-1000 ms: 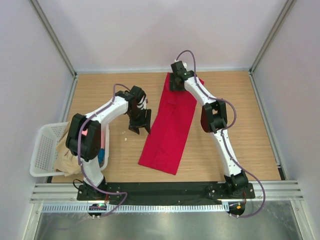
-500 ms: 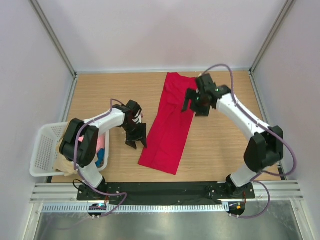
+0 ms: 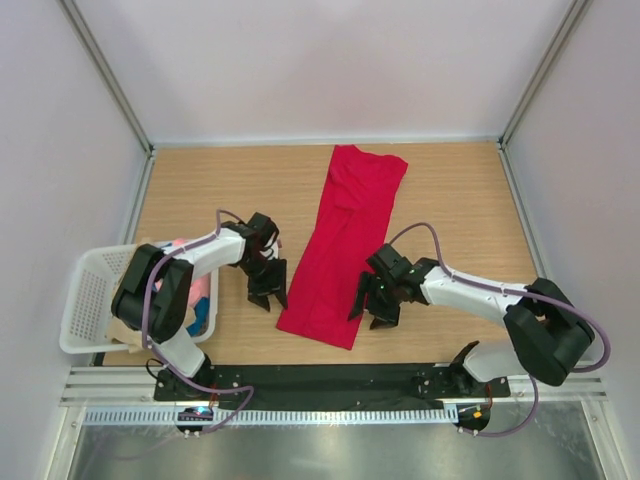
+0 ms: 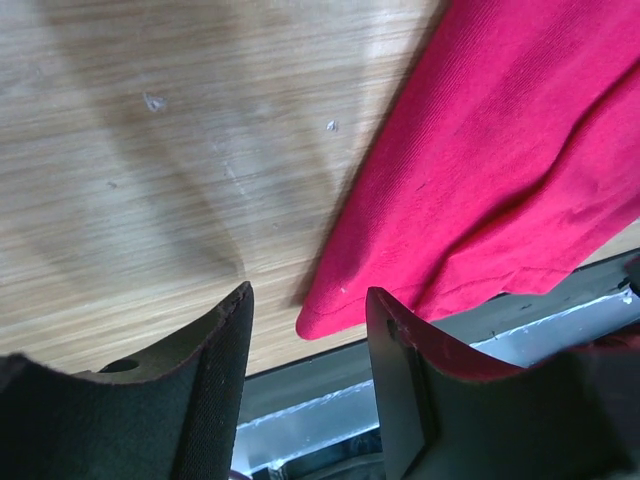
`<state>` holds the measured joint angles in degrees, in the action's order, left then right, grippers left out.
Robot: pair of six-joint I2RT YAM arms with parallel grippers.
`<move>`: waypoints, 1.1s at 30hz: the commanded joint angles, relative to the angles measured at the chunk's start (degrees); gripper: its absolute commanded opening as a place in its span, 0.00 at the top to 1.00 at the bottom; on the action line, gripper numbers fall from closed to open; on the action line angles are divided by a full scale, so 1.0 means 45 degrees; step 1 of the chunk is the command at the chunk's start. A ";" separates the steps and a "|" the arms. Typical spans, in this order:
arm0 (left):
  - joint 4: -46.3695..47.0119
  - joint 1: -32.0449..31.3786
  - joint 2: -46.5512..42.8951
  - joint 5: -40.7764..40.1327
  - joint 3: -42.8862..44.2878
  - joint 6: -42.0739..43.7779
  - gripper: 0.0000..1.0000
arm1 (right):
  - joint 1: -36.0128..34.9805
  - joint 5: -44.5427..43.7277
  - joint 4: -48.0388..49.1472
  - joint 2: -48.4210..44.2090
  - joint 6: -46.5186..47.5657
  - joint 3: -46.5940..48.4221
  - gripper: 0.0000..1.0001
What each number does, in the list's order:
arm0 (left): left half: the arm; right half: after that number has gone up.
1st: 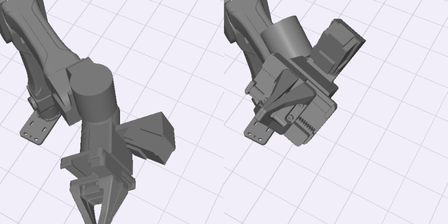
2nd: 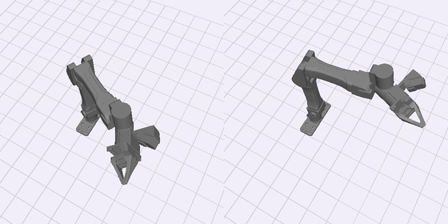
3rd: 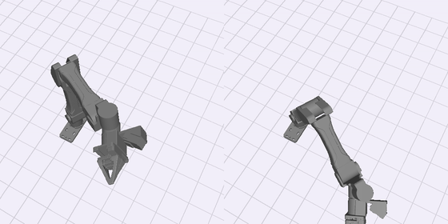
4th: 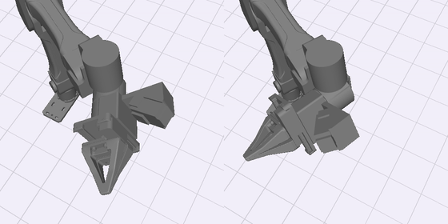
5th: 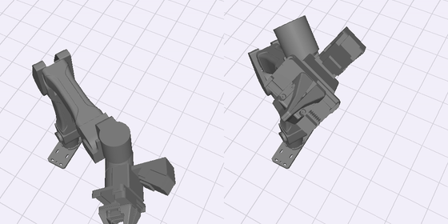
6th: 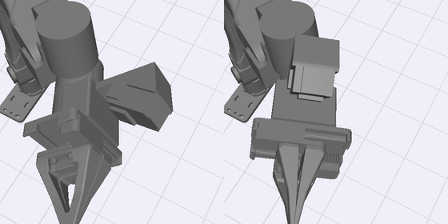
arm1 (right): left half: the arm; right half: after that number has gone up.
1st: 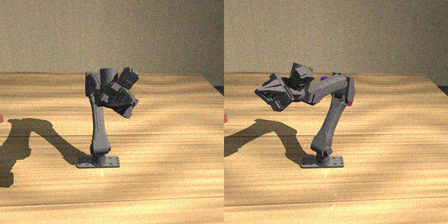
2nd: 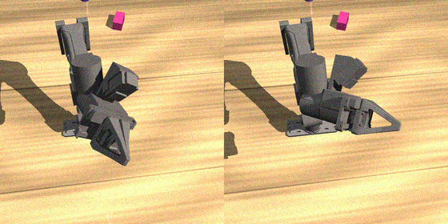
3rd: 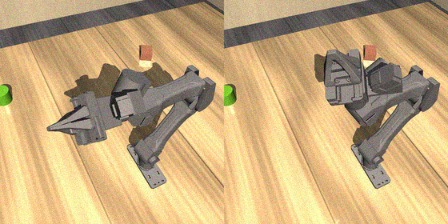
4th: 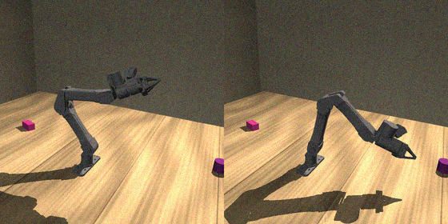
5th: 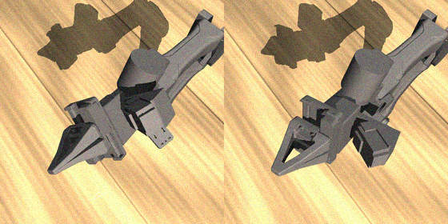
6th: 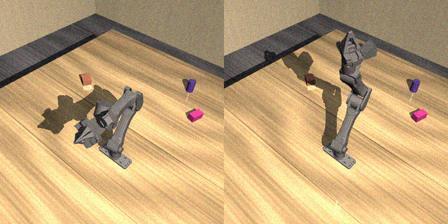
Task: Fold and stack the t-shirts
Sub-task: Fold the tshirt
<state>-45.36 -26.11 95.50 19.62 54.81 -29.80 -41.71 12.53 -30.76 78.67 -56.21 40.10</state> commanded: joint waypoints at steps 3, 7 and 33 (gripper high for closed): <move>0.0841 0.0079 0.0026 0.0543 -0.0245 -0.0330 0.52 | -0.1021 0.0476 0.2636 0.0368 -0.1669 -0.0804 0.37; 0.0998 0.0079 0.0261 0.0640 -0.0538 -0.0584 0.54 | -0.1822 0.0281 0.2637 0.0545 -0.2157 -0.1058 0.39; 0.2030 0.0060 -0.0246 0.2103 -0.2490 -0.2259 0.92 | -0.2254 -0.1686 0.0806 -0.0236 -0.2822 -0.2504 0.99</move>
<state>-40.49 -25.96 95.39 27.64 46.41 -36.05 -51.64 13.56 -17.17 77.97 -69.80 30.06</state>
